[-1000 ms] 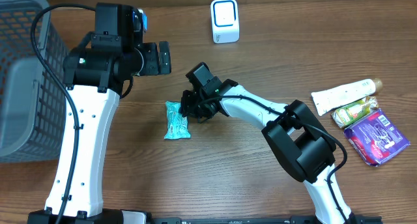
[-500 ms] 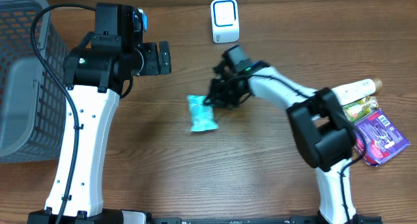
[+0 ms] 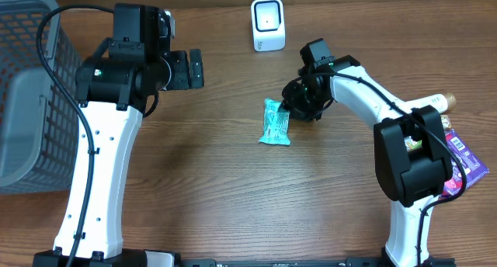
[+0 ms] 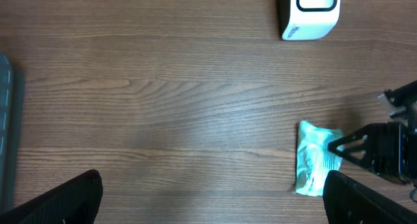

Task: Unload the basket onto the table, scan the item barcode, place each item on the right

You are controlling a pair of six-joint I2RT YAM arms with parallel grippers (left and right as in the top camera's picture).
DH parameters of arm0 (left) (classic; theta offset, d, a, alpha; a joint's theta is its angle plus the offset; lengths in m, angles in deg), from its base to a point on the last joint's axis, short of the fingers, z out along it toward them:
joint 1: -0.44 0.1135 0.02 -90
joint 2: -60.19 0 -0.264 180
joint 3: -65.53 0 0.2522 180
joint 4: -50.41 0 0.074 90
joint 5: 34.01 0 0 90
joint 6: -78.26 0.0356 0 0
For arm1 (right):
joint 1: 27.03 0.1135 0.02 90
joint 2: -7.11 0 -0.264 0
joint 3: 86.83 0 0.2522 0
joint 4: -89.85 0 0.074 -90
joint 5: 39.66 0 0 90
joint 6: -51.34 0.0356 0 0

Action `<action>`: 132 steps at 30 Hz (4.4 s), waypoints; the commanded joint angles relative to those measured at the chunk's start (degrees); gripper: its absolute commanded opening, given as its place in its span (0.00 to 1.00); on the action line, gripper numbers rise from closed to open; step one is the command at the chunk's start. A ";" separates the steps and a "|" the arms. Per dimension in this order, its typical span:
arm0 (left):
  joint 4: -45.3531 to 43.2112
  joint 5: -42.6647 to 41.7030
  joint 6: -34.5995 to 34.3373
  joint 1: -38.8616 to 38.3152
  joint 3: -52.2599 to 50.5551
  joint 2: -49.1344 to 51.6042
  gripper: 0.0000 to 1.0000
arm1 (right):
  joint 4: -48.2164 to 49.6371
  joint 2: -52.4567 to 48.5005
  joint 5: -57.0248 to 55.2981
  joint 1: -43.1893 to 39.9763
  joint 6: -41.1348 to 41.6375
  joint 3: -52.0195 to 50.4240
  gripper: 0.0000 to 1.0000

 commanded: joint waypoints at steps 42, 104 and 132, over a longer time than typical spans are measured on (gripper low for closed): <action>-0.04 0.35 1.27 -0.07 -0.22 0.61 1.00 | 8.41 -2.58 -3.19 0.31 -61.26 5.18 0.64; -0.04 0.37 1.27 -0.07 -0.22 0.61 1.00 | -2.60 -3.17 2.05 -4.52 -4.24 1.79 0.73; -0.04 0.35 1.27 -0.07 -0.22 0.61 1.00 | 12.63 -1.05 13.53 -5.03 -9.53 -3.76 0.04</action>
